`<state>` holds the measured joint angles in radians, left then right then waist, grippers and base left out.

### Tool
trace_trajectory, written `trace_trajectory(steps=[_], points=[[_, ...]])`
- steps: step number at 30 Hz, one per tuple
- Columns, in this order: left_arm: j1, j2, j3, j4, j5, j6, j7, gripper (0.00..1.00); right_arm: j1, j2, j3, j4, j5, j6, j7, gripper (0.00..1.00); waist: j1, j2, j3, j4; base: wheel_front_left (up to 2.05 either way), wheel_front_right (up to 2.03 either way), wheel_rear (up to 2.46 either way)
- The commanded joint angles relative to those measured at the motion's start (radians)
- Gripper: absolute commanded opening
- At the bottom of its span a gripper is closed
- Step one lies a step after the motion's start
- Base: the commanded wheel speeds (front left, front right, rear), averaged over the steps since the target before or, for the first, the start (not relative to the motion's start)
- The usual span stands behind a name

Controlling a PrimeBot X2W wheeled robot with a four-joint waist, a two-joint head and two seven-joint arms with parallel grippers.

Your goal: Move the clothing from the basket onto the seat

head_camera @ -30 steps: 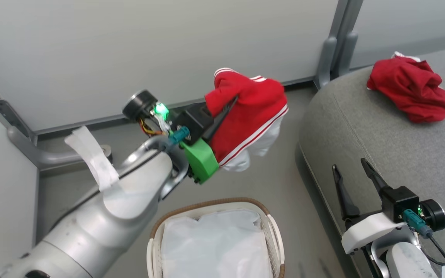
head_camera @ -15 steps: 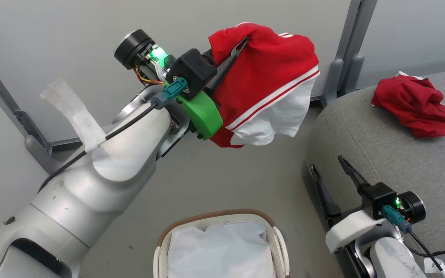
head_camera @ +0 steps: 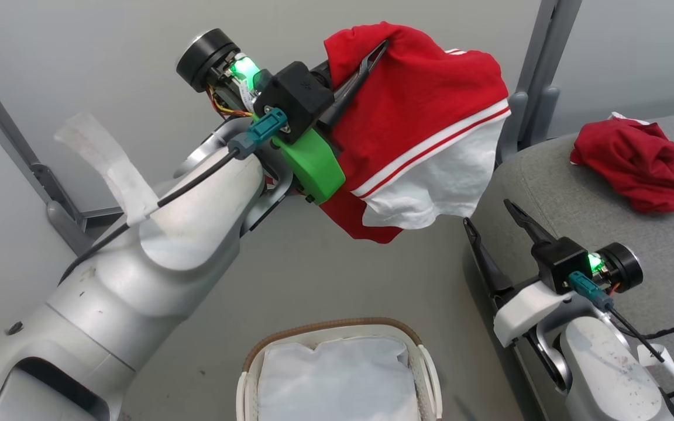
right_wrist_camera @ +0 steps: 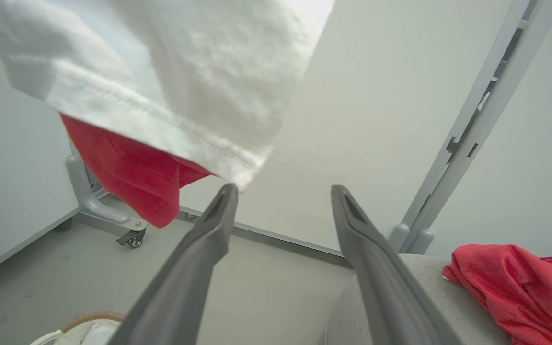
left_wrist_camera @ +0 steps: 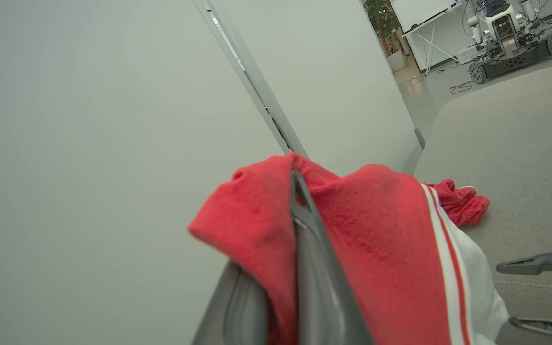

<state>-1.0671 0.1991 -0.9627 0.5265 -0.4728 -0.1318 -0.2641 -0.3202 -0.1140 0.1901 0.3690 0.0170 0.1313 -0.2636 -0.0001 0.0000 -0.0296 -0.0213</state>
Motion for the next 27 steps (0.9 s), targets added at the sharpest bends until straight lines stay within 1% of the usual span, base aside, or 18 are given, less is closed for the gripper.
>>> trace_trajectory(steps=[1,7,12,16,24,27], points=[[0.003,-0.005,0.0,-0.007,0.011,0.002,0.0,0.0,-0.025,-0.02,0.023,0.008,0.019,-0.001,-0.002,1.0,0.0001,0.0,-0.001,0.006,0.0,0.0,0.0],[0.019,-0.011,-0.016,-0.026,0.01,0.002,0.0,0.0,-0.092,-0.112,0.169,0.015,0.131,-0.001,-0.002,1.0,0.0001,0.0,-0.004,0.019,0.0,0.0,0.0],[0.025,-0.014,-0.031,-0.04,-0.002,0.002,0.0,0.0,-0.156,-0.17,0.265,0.024,0.236,-0.001,-0.002,1.0,0.0001,0.0,-0.001,0.026,0.0,0.0,0.0],[0.026,-0.018,-0.045,-0.05,-0.01,0.002,0.0,0.0,-0.22,-0.218,0.376,0.033,0.307,-0.001,-0.002,1.0,0.0001,0.0,0.002,0.034,0.0,0.0,0.0],[0.028,-0.017,-0.065,-0.055,-0.029,0.002,0.0,0.0,-0.345,-0.311,0.623,-0.02,0.479,-0.001,-0.002,1.0,0.0001,0.0,0.011,0.047,0.0,0.0,0.0],[0.033,-0.015,-0.07,-0.052,-0.038,0.002,0.0,0.0,-0.387,-0.336,0.68,-0.035,0.513,-0.001,-0.002,1.0,0.0001,0.0,0.014,0.05,0.0,0.0,0.0]])
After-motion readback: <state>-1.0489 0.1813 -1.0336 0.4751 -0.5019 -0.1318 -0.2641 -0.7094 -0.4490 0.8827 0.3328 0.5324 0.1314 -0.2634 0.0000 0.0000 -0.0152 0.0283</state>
